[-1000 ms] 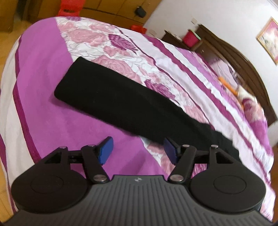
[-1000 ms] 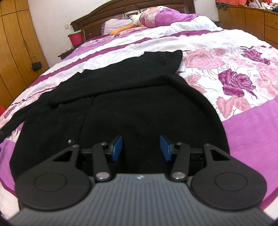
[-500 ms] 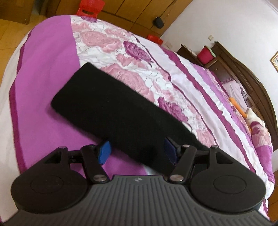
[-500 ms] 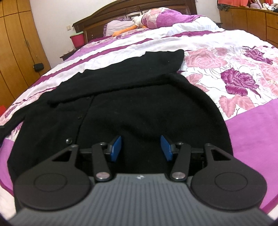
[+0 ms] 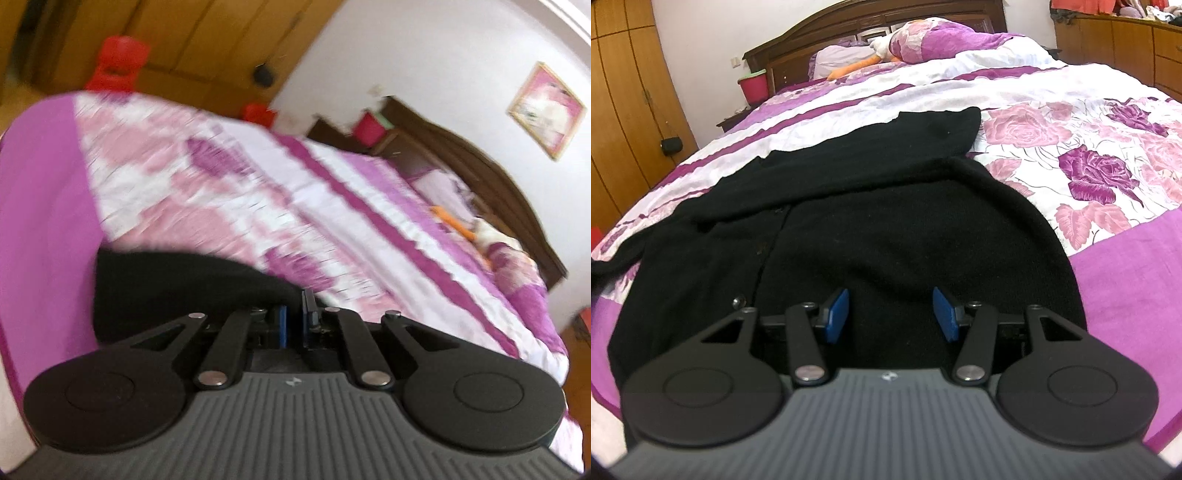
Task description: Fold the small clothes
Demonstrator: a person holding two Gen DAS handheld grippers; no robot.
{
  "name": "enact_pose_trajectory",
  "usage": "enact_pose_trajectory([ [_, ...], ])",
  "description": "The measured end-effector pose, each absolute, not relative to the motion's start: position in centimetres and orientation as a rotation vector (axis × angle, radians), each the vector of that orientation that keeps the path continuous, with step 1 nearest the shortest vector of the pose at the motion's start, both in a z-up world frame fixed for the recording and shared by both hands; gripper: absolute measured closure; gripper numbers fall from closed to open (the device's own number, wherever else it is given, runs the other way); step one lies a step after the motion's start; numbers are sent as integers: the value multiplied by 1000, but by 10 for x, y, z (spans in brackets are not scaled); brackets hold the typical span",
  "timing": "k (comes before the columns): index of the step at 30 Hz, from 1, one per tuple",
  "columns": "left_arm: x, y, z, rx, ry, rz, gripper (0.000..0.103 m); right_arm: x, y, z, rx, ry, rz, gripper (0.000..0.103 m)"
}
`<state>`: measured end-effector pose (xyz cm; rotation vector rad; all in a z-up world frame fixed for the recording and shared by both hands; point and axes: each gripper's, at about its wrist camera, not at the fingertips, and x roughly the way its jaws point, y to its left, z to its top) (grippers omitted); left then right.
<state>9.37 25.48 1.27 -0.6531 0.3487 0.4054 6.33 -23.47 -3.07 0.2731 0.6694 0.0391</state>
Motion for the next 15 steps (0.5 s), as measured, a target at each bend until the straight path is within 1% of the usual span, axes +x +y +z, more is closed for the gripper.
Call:
enact_pose_trajectory([
  [8,109,200,67,-532,265,218,95,61,-241,-26,322,646,51,49],
  [12,121,156,92,-467,222,119,95,60,-242,-26,330,640,57,49],
  [15,133,121,105,-426,222,33,95,60,-244,-27,336,637,60,50],
])
